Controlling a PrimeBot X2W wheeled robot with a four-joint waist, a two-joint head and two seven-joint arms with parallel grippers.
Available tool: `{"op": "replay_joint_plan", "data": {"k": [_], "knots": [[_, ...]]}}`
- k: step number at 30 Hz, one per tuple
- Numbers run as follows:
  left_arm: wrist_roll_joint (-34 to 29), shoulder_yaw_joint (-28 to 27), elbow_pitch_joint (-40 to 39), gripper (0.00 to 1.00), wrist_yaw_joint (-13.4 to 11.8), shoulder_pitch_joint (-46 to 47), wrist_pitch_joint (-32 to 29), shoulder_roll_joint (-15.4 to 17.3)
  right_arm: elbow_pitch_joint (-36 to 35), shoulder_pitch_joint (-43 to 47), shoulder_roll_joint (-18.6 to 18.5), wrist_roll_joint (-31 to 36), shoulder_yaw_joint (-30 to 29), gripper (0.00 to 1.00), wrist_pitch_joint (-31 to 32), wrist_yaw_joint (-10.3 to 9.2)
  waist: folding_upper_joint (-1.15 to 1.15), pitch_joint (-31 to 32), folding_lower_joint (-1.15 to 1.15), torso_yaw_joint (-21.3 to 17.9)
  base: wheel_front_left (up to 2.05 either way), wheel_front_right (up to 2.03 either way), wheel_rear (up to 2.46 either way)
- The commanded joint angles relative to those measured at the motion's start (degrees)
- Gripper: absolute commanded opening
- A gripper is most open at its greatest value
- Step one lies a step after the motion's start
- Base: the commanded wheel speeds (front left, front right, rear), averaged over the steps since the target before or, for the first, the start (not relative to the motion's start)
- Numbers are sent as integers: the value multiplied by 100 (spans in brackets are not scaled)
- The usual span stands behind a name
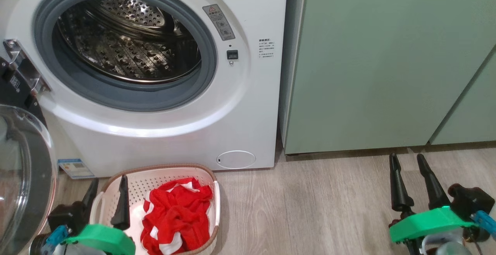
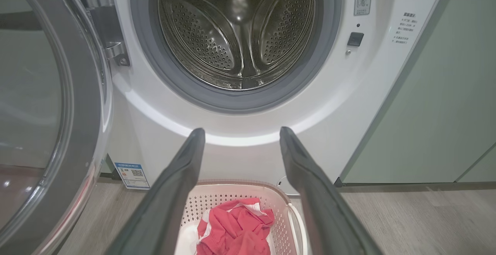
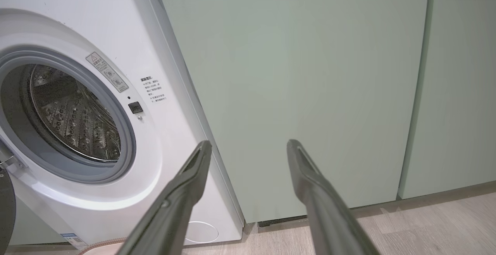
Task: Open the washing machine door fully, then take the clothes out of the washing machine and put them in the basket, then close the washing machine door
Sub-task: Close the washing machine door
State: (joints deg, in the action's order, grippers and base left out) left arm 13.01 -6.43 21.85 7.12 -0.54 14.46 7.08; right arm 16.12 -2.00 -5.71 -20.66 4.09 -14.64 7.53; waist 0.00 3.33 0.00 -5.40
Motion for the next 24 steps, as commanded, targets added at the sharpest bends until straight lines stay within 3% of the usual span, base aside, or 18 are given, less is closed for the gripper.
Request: {"op": "replay_joint_plan", "data": {"k": [1,14,24], "knots": [[-64,-196,-200,100,35,218,53,59,-217,-53,-17,37,110,100,-36,-4,0,-1,0,-6,0,0,0],[-77,-145,-194,100,36,206,53,105,-199,-57,-13,34,115,100,-36,-4,0,-3,0,-43,-12,12,0],[-84,-141,-154,100,36,227,53,128,-184,-34,-18,16,128,100,-36,-4,0,2,0,-37,-132,132,0]]}}
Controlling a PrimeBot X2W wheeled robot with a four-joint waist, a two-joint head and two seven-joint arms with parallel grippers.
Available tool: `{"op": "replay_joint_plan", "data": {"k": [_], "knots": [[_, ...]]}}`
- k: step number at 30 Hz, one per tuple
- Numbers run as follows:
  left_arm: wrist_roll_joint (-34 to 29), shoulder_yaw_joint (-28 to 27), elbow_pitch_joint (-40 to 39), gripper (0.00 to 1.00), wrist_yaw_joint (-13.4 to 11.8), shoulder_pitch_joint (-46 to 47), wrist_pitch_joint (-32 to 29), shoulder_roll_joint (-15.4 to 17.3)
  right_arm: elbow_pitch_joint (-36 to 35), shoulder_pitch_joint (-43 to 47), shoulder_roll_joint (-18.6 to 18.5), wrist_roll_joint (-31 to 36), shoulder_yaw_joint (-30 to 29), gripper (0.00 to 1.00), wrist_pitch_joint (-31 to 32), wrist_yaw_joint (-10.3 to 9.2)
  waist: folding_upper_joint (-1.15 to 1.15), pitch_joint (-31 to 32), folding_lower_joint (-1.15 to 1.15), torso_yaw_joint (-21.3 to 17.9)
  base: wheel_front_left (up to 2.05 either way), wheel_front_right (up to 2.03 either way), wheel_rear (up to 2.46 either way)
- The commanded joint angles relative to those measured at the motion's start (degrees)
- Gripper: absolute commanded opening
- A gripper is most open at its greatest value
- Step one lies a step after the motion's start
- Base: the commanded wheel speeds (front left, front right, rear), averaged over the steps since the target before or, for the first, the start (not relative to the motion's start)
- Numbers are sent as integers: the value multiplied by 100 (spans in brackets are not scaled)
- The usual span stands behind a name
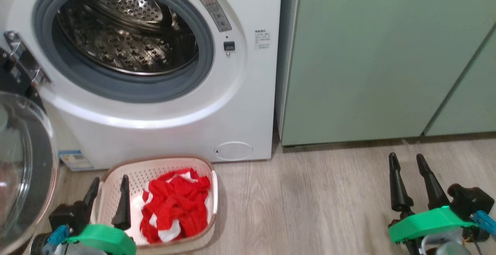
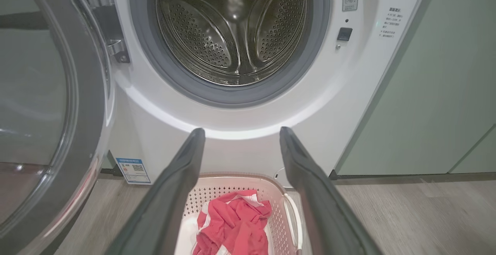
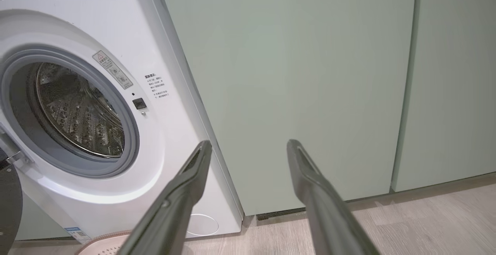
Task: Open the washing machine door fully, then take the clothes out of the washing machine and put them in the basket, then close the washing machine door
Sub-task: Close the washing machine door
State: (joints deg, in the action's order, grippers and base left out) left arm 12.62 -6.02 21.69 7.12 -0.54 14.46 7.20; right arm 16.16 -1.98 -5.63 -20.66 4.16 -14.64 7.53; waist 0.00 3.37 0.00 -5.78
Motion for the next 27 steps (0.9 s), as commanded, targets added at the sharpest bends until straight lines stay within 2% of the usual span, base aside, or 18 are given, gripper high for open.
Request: {"op": "replay_joint_plan", "data": {"k": [1,14,27], "knots": [[-52,-188,-136,100,36,231,53,115,-188,-37,-26,14,123,100,-36,-4,0,-6,0,2,-207,207,0],[-11,-119,-205,100,36,252,53,123,-182,-23,-9,4,126,100,-36,-4,0,-19,0,24,-180,178,2],[-14,-115,-225,100,36,248,53,47,-177,15,-2,-1,31,100,-36,-4,0,28,0,100,-23,23,0]]}}
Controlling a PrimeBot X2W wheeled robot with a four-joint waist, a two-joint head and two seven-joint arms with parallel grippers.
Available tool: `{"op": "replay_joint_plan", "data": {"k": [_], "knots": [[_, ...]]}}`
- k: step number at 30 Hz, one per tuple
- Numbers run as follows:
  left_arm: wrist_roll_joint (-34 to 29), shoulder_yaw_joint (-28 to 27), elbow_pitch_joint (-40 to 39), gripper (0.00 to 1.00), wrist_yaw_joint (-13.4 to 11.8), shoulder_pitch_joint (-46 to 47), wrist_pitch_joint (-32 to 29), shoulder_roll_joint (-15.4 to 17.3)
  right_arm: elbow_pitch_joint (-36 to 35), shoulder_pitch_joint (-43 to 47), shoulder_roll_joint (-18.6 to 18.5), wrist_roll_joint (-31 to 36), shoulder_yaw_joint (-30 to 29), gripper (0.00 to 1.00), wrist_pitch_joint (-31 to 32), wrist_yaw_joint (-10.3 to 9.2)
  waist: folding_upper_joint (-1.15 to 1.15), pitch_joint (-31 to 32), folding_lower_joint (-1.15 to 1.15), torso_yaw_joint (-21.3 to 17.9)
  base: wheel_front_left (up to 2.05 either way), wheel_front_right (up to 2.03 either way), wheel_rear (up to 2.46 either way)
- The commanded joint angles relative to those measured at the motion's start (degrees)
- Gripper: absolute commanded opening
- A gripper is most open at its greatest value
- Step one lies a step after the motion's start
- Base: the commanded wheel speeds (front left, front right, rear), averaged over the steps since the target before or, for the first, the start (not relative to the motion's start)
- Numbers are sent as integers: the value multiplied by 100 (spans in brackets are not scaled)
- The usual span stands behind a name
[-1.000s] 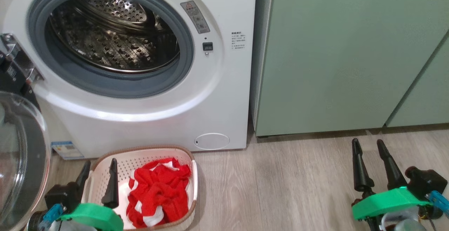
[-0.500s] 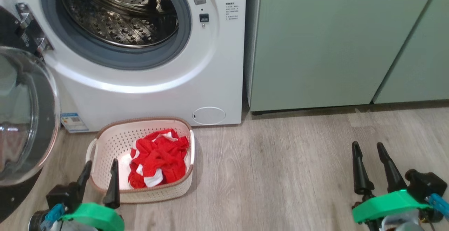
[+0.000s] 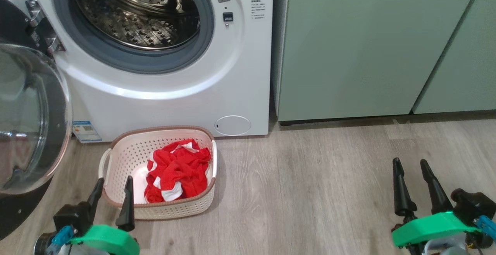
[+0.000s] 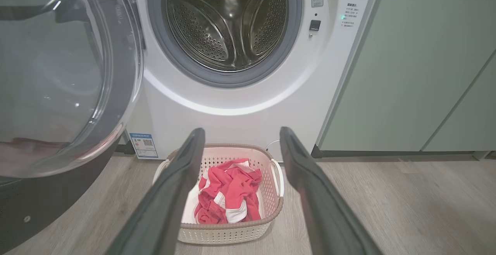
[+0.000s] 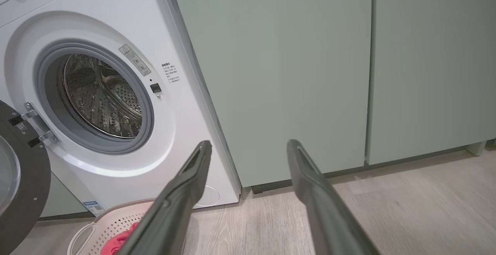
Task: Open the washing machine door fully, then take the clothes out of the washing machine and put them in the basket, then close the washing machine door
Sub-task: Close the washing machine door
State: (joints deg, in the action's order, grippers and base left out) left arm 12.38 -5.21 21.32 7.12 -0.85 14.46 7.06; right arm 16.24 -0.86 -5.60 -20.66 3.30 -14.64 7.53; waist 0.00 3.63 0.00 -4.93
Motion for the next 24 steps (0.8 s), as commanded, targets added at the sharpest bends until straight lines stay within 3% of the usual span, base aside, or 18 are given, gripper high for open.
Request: {"op": "replay_joint_plan", "data": {"k": [1,10,24], "knots": [[23,-187,-188,100,36,281,53,55,-183,-89,5,-2,112,100,-36,-4,0,4,0,40,0,0,0],[-35,-171,-125,100,36,341,53,20,-180,-38,64,-19,128,100,-36,-4,0,46,0,572,0,0,0],[-62,-241,103,100,34,565,53,75,-193,-135,155,-29,183,100,-36,-4,0,22,0,2145,0,0,0]]}}
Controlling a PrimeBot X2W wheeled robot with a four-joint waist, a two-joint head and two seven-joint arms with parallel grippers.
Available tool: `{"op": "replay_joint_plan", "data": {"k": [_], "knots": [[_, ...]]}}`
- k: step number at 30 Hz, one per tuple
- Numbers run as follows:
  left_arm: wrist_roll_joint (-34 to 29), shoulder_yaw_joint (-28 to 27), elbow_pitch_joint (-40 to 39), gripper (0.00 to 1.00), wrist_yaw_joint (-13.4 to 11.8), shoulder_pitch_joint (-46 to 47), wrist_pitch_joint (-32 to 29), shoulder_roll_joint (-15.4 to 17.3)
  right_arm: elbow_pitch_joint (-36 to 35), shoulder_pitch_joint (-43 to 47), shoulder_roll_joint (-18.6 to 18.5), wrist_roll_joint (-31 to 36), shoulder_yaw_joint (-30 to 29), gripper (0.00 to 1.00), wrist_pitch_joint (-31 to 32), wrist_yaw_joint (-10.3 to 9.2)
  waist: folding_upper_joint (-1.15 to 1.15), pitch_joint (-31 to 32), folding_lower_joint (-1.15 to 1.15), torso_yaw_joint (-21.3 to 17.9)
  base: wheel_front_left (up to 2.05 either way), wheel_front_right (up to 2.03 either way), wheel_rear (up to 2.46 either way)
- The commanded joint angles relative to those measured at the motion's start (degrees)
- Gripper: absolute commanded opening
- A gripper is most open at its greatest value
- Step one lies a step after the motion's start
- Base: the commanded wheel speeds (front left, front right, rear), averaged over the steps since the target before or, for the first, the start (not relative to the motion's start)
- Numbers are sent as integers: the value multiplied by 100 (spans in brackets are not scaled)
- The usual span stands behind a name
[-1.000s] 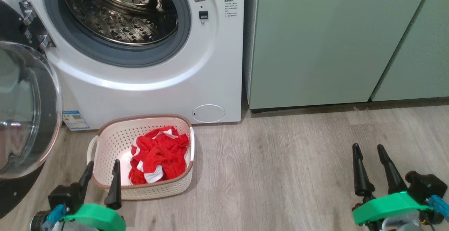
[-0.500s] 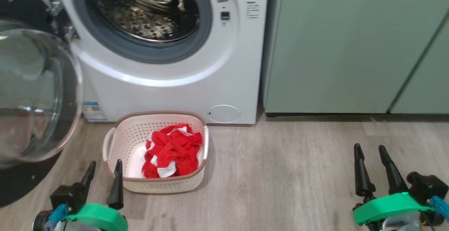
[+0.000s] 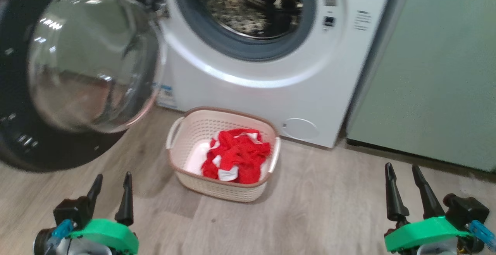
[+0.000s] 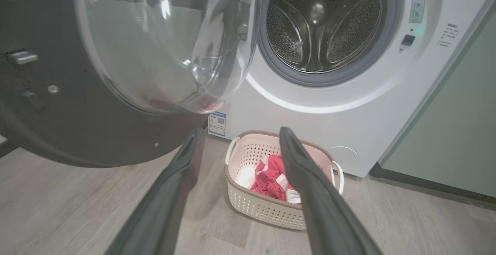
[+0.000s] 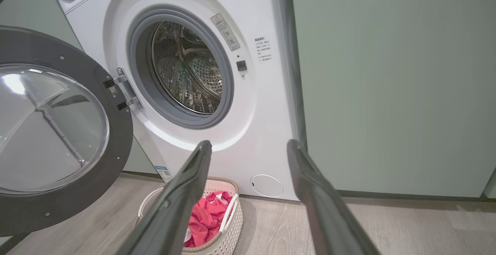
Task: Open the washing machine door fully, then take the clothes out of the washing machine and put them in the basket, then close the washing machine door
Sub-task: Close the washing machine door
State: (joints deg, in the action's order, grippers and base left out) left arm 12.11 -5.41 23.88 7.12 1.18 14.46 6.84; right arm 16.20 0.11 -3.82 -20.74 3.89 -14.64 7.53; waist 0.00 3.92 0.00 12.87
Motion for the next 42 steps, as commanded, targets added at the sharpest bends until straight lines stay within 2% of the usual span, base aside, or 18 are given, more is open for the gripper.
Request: {"op": "replay_joint_plan", "data": {"k": [1,9,25,26,28,29,30,35,39,42], "knots": [[-41,-242,-152,100,34,375,53,103,-189,-245,-19,-25,121,100,-36,-4,0,-6,0,471,0,0,0],[-70,-363,-114,100,34,500,53,115,-200,-345,14,-23,158,100,-36,-4,0,-32,0,1282,0,0,0],[-76,-1070,-612,100,16,307,54,-116,22,-1020,-136,-129,750,100,-36,-4,0,-458,0,1610,0,0,0],[-66,-1109,-637,75,17,301,54,-132,34,-1039,-140,-136,767,100,-36,-4,0,-467,0,1615,0,0,0],[-11,-1171,-682,11,21,285,54,-162,47,-1058,-145,-147,796,100,-36,-4,0,-471,0,1616,0,0,0],[-11,-1171,-682,11,21,285,54,-162,47,-1058,-145,-147,796,100,-36,-4,0,-471,0,1616,0,0,0],[37,-1203,-701,0,23,268,54,-179,51,-1059,-147,-153,806,100,-36,-4,0,-470,0,1616,0,0,0],[726,-1590,-554,0,33,403,54,-120,60,-1000,-151,-179,800,100,-36,-4,0,-450,0,1606,0,0,0],[1888,-1830,-272,0,34,753,-75,137,48,-902,-157,-173,701,100,-36,-4,0,-430,0,1597,0,0,0],[3017,-2116,-18,0,35,1218,-624,476,37,-826,-158,-155,610,100,-36,-4,0,-412,0,1586,0,0,0]]}}
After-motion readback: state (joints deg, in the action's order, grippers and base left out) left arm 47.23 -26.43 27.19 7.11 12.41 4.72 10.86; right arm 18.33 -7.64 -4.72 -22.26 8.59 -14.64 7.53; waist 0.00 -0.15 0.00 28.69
